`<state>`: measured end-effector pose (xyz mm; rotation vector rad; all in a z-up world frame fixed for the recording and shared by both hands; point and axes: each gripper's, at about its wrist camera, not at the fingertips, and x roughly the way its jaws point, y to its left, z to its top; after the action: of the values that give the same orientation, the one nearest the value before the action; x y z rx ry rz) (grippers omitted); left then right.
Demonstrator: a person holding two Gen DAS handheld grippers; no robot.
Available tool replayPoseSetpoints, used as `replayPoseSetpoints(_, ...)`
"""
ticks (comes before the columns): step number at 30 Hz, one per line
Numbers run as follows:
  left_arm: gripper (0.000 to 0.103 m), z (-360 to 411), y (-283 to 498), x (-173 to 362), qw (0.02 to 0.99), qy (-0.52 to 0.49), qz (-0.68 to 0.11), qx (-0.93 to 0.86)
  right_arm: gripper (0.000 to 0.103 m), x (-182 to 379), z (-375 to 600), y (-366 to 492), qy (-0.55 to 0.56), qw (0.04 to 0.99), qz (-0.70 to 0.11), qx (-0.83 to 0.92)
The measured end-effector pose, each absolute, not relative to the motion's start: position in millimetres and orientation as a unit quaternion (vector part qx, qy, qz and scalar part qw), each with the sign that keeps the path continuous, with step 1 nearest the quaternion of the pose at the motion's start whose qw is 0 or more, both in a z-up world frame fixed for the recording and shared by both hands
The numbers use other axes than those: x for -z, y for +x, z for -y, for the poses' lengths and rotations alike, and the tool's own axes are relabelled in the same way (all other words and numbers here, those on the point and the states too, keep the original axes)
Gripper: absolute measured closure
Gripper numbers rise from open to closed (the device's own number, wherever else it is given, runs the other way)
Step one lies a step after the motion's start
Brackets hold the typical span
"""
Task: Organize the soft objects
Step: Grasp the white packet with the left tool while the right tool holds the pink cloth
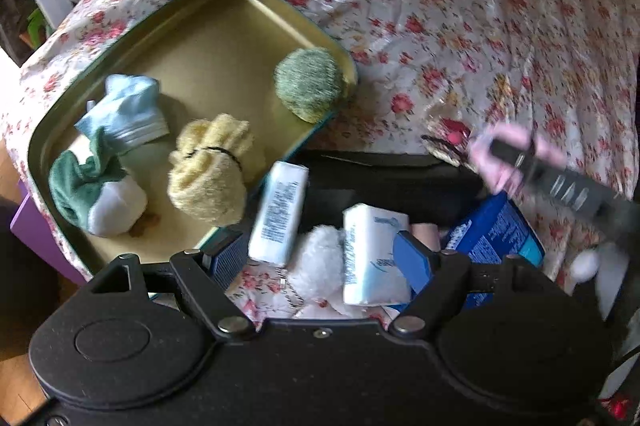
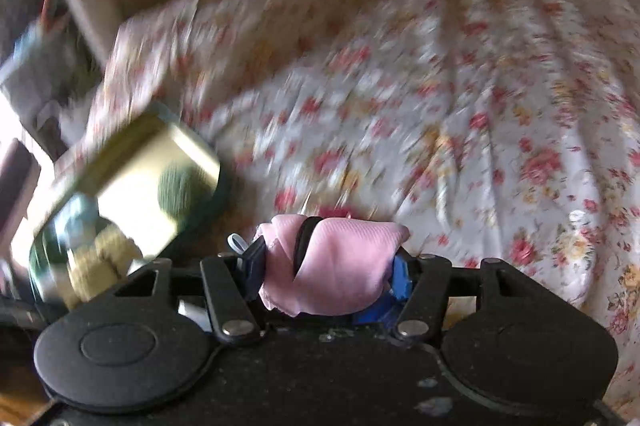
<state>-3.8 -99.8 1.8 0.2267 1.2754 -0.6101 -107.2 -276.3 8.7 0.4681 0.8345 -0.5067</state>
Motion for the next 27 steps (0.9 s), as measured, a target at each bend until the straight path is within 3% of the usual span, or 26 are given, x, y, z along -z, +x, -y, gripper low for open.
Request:
replayPoseSetpoints(9,0.028,149,-37,16,0.735,0.171,-0.577,0.312,0.044,-19,299,-126,0.26,0.853,-0.347,0.29)
replayPoseSetpoints(27,0.028,186,-50,60,0.744,0.284,-0.554,0.241,0.044,-13,306,-130,0.278,0.853,-0.341,0.281)
